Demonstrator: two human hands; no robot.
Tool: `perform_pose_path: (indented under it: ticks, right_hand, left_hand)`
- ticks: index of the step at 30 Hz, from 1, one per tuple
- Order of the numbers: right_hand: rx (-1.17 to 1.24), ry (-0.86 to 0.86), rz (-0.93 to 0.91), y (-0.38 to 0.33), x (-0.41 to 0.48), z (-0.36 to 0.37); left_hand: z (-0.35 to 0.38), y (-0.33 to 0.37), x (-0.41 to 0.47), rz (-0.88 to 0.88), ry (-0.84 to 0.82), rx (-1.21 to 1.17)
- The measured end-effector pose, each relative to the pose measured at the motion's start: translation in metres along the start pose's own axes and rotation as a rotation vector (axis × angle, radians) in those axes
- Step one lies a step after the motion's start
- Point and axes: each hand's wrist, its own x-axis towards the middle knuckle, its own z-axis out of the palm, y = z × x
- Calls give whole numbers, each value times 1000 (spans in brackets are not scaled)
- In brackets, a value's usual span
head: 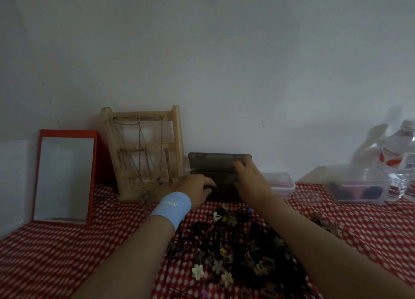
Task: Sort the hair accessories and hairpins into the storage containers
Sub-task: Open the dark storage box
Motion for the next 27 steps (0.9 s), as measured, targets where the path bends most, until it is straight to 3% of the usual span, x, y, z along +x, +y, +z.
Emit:
perform_pose_path:
  ticks: [6,9,12,16,21,27]
  right_hand:
    - [119,-119,94,-6,-2,-9]
    - [60,-190,114,-2,1,-12]
    - [-66,-314,121,-4,4,-14]
    - [-176,-433,120,-13,6,-22]
    - [-260,-473,117,-7,6,-30]
    - [-386,-536,113,-6,-1,-34]
  left_hand:
    - [-15,8,-8,-29,-149,-70]
    - [-18,12,-14,-4,-160,-107]
    - [-13,11,-18,14,-72,-60]
    - [0,2,-16,24,169,49]
    - [14,3,-7,-80,-90,115]
    - [12,1,-4,-54,-150,153]
